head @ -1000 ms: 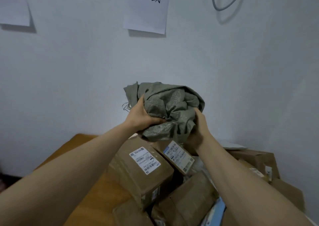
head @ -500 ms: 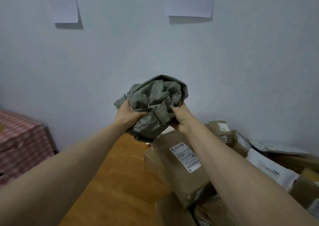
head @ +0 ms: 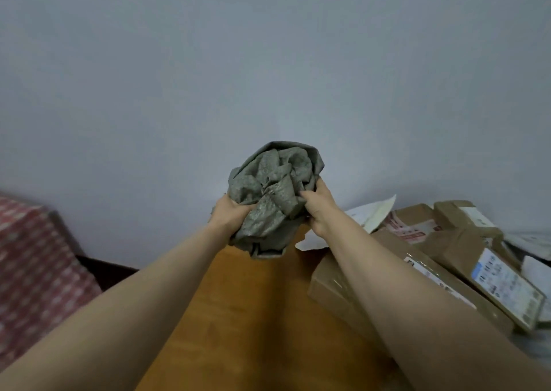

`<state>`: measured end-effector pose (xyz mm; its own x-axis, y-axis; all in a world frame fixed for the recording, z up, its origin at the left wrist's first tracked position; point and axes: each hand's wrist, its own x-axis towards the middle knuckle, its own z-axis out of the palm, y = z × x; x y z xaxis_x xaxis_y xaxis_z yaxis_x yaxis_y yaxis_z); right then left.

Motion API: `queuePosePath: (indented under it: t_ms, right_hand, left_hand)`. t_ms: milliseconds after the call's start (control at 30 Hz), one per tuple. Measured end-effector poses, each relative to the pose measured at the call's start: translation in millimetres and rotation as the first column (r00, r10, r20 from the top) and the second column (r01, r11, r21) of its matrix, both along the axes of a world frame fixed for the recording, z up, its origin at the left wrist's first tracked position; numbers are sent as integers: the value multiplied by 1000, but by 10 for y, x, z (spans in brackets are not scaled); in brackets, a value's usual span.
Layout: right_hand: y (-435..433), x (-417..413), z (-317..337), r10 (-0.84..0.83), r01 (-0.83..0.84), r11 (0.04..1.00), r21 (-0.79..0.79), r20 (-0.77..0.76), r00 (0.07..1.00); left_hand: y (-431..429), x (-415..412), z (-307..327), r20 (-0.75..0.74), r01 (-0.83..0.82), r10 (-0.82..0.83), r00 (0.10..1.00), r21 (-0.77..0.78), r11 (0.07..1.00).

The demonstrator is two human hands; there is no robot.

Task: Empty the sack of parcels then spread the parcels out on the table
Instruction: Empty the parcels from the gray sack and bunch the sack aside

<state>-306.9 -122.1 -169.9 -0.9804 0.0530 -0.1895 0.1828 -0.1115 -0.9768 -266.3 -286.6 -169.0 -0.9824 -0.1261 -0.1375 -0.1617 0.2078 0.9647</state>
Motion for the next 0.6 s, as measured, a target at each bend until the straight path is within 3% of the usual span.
queuePosePath:
  t_ms: [333, 500, 533, 600]
  right_hand:
    - [-342, -654, -362, -44, 23, 979, 201, 104, 994]
    - [-414, -1034, -672, -112, 57, 952, 301, 170, 979]
    - [-398, -1074, -727, -108, 51, 950, 309, 170, 980]
    - [-334, -1157, -855, -78, 9, 929, 370, 171, 982]
  left_hand:
    - [-295, -788, -546, 205, 90, -112, 972, 114, 989]
    - [-323, -1198, -793, 255, 45, -81, 964, 143, 989]
    - [-330, -1285, -850, 260, 34, -61, 964, 111, 993]
    - [-336, -1439, -978, 257, 41, -16, 966, -93, 995]
